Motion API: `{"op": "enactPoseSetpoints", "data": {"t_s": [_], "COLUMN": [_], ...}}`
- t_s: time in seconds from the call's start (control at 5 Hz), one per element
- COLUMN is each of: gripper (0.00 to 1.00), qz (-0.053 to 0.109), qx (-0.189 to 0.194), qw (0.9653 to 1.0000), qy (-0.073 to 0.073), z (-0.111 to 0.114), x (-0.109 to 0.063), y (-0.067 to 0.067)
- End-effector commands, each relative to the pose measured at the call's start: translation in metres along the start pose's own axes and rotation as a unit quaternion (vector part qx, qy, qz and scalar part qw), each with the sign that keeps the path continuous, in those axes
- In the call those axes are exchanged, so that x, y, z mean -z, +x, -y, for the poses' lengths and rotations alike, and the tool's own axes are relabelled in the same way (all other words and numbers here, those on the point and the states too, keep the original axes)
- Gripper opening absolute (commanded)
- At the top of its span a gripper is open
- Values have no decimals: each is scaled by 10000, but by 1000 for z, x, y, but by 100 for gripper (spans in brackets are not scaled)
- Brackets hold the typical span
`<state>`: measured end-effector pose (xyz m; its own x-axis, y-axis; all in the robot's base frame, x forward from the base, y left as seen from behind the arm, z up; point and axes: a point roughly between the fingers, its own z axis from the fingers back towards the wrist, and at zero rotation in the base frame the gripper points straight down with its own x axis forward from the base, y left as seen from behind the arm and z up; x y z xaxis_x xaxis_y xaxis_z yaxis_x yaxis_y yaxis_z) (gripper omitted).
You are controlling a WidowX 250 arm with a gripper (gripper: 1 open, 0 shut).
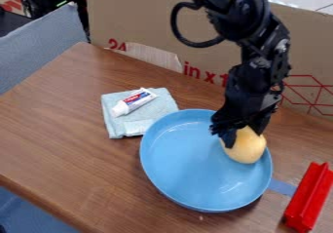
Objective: Move the yellow ball from the blue plate to the table
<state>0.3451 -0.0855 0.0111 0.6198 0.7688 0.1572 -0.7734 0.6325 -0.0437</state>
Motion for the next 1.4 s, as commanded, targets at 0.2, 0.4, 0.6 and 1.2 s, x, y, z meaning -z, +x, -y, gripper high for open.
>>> {"op": "enactPoseSetpoints", "data": {"t_s": [0.2, 0.4, 0.6, 1.2], "gripper": [0, 0, 0, 0], "qz": [-105, -147, -194, -240], "qx": [132, 144, 129, 83], "qw": [9993, 9991, 9988, 9982], "qy": [342, 361, 432, 541], "z": [-7, -14, -27, -42], "x": [-13, -16, -8, -8], "y": [-16, -31, -44, -41]}}
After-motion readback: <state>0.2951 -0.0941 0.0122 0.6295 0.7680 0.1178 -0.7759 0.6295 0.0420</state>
